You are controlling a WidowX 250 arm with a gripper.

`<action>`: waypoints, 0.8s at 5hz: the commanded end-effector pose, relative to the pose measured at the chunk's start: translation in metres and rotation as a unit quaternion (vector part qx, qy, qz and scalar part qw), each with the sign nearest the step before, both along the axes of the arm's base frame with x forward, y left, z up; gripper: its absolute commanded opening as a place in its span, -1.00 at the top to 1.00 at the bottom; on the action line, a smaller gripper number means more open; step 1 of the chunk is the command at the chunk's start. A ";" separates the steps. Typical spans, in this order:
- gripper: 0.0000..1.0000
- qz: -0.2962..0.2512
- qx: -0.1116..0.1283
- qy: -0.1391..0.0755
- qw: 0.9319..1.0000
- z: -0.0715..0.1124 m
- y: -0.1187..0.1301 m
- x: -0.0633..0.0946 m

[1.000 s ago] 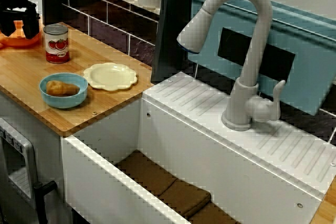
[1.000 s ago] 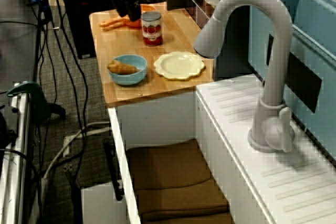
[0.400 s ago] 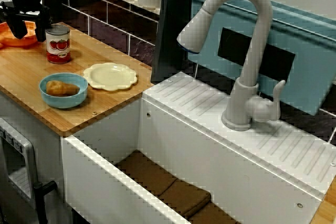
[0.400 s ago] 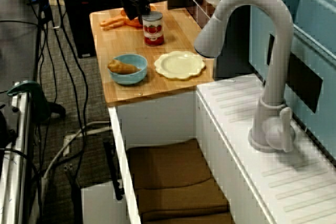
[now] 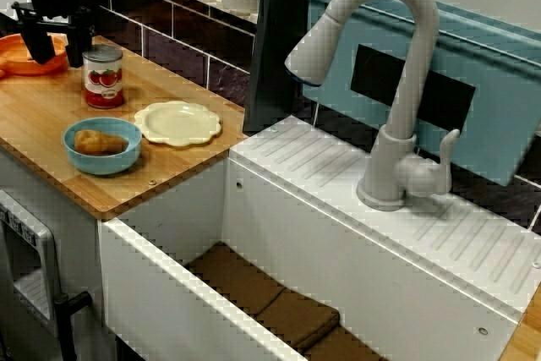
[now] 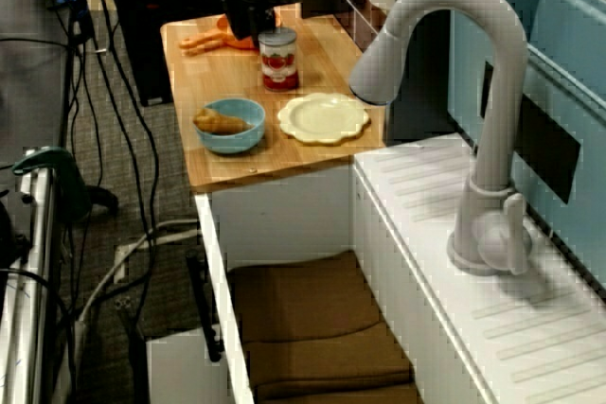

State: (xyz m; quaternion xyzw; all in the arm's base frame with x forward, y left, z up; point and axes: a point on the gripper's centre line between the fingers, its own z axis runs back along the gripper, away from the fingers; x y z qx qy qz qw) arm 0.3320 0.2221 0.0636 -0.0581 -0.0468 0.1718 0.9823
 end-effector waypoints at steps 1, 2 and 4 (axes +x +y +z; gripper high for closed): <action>-1.00 -0.044 -0.007 -0.010 0.999 0.032 -0.028 -0.013; -1.00 -0.049 0.000 -0.004 0.999 0.031 -0.036 -0.013; -1.00 -0.040 0.023 -0.015 0.999 0.030 -0.017 -0.015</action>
